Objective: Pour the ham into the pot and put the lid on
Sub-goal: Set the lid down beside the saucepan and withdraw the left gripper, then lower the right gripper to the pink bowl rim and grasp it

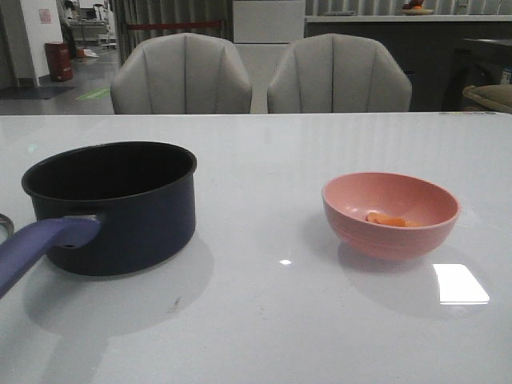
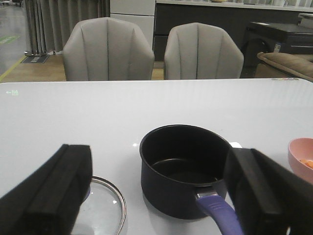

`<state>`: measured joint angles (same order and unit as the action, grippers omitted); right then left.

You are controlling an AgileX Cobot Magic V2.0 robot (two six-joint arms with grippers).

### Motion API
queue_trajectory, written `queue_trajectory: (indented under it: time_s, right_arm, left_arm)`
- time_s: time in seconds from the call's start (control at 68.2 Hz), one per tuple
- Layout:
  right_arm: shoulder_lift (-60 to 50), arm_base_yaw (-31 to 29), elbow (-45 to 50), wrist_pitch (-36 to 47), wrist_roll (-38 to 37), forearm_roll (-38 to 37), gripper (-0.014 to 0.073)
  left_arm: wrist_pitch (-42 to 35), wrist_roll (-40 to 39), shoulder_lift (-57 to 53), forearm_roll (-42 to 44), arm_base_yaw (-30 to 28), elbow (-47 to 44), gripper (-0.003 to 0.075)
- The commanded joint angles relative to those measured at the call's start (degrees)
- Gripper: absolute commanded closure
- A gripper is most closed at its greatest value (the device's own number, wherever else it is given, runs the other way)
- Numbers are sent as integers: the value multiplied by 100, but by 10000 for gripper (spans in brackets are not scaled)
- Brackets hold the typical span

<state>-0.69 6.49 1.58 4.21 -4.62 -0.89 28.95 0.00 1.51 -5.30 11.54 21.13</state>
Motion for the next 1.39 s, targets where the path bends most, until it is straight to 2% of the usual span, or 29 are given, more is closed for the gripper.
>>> queue_trajectory:
  time_s: [0.0, 0.191, 0.308, 0.66, 0.763, 0.865, 0.953, 1.378]
  right_arm:
    - [-45, -36, -323, 654, 42, -3, 435]
    - [849, -36, -1494, -944, 42, -94, 435]
    - [1500, -36, -1969, -1472, 42, -97, 435]
    - [2200, -36, -2029, -1361, 42, -97, 427]
    - [2746, -36, -2250, -1489, 42, -97, 346]
    - [3566, -36, -2594, -1476, 30, -49, 195]
    - [4217, -36, -2892, -1476, 30, 89, 140]
    - [7314, -31, -4658, -1772, 30, 479, 141]
  left_arm:
    - [-510, -53, 67, -44, 81, 146, 135]
    - [-578, -53, 67, -44, 152, 146, 135]
    - [-590, -53, 67, -44, 152, 146, 135]
    - [-590, -53, 67, -44, 152, 146, 135]
    - [-590, -53, 67, -44, 152, 146, 135]
    - [-590, -53, 67, -44, 152, 146, 135]
    - [-590, -53, 67, -44, 152, 146, 135]
    - [-580, -53, 67, -44, 152, 146, 135]
